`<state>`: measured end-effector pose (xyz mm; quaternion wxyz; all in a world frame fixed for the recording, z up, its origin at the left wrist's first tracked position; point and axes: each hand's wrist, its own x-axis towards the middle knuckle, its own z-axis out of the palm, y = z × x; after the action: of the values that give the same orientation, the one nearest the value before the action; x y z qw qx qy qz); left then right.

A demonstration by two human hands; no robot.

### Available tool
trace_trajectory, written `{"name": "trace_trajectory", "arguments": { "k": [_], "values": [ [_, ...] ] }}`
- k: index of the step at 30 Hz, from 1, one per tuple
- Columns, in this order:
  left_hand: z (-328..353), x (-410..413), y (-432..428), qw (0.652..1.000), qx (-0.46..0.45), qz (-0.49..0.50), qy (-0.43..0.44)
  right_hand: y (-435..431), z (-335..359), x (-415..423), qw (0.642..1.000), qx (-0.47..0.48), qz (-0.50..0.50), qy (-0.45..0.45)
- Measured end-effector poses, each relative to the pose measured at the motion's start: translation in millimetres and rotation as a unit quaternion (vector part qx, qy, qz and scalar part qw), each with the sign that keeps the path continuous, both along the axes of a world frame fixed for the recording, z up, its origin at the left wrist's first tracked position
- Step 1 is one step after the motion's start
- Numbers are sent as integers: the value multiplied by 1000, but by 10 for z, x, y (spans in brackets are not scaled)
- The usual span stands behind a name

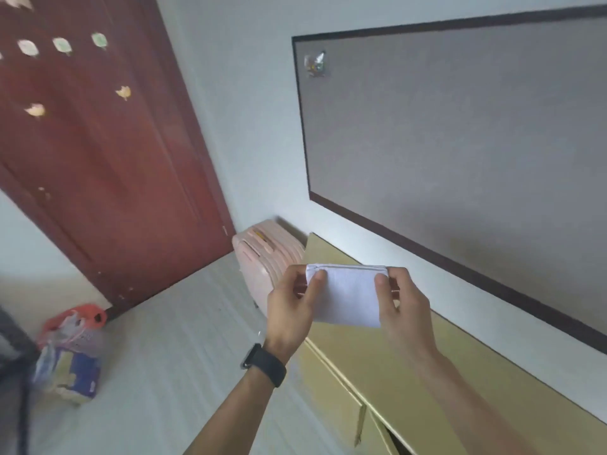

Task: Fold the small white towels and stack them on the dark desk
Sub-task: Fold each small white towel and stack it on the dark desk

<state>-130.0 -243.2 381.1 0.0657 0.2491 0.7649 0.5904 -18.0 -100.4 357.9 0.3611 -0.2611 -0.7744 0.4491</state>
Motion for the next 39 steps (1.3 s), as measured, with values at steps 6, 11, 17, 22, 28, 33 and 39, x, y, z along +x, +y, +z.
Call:
{"name": "trace_trajectory", "arguments": {
  "k": [6, 11, 17, 22, 28, 33, 39],
  "values": [
    [84, 84, -1525, 977, 6, 211, -2, -1442, 76, -569, 991, 41, 130, -13],
    [-2, 75, -3002, 942, 14, 335, -38, -2851, -3, -905, 967, 23, 254, -24],
    [-158, 144, -4899, 885, 25, 461, -59, -4750, -94, -1211, 923, -8, 382, -46],
    [-264, 155, -6430, 843, 30, 531, -80, -6341, -170, -1465, 886, -23, 458, -72],
    [-352, 34, -7872, 800, 41, 588, -111, -7855, -272, -1786, 851, -20, 518, -85],
    [-517, -258, -8784, 771, 47, 624, -118, -8845, -448, -2223, 830, -21, 550, -92],
    [-612, -955, -9826, 740, 53, 661, -116, -9985, -558, -3041, 804, -29, 586, -98]
  ]
}}
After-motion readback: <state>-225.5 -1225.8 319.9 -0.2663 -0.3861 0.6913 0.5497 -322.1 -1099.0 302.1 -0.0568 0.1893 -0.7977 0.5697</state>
